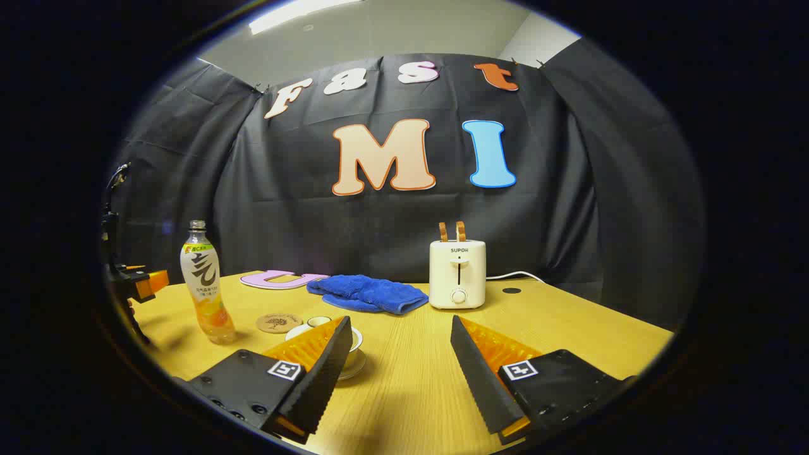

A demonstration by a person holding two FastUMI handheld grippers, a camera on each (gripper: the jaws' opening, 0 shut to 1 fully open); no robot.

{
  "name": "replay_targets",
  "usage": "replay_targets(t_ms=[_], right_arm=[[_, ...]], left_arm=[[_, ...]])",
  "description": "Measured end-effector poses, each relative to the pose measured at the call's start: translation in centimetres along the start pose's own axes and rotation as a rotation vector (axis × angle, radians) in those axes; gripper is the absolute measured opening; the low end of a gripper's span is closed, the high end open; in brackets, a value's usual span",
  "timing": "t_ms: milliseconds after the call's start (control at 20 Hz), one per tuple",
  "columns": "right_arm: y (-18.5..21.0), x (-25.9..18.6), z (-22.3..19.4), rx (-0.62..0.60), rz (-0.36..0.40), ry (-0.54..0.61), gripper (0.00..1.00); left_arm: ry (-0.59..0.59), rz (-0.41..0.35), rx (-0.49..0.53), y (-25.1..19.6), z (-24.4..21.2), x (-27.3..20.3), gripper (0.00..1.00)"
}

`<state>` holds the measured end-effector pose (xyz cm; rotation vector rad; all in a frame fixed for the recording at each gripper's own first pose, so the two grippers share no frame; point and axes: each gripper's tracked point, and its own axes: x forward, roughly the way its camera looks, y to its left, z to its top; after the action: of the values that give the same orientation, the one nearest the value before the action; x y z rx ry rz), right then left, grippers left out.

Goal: Open the teacup lid with one hand, grasp the water bottle and pour water into the teacup with the other hand; after pouring, place the water bottle on the coaster and then close the teacup lid.

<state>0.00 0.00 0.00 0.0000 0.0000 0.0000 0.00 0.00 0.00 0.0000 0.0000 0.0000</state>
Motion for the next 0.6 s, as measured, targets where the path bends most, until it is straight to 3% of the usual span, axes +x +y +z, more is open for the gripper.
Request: replay_targets(t_ms=[600], right_arm=[[0.09,-0.07,-0.01,-0.001,0.005,0.0,0.96]], left_arm=[[-0.003,-0.015,-0.006,-0.54,-0.02,0.11,0.93]])
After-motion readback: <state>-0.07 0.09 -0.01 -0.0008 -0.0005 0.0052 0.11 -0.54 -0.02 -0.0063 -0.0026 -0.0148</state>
